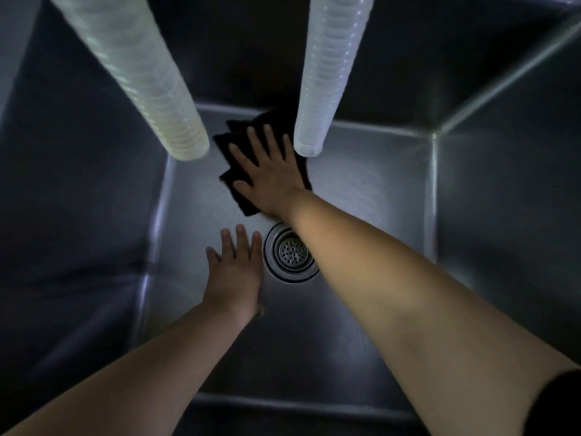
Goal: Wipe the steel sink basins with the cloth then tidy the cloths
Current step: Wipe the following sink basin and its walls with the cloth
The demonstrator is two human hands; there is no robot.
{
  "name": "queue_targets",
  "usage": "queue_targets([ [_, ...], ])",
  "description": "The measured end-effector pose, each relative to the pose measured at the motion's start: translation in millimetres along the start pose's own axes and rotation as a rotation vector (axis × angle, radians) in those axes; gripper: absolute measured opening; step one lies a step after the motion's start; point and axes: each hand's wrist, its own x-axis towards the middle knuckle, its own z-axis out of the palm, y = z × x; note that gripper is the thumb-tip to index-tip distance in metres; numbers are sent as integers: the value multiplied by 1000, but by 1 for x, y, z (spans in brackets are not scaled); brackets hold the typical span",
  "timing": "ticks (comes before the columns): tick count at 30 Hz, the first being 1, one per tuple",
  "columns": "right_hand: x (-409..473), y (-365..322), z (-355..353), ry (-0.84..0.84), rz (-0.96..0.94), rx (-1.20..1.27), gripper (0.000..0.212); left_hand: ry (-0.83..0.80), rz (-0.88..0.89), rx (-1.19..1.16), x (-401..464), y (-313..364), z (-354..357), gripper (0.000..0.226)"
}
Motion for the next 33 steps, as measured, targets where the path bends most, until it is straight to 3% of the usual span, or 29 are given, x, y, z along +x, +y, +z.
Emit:
queue_targets([
  [4,17,-2,1,-1,-130,-47,66,-8,1,3,2,0,0,128],
  [7,4,23,-10,28,-112,-30,66,-12,-1,-5,2,0,0,128],
  [17,-74,152,4,94,372,-28,67,-25,-10,16,1,3,-3,129],
  [25,-83,152,16,144,866,110,73,-29,-3,15,1,1,-2,129],
  [33,-163,107,36,84,708,62,71,-25,14,47,-2,2,-6,129],
])
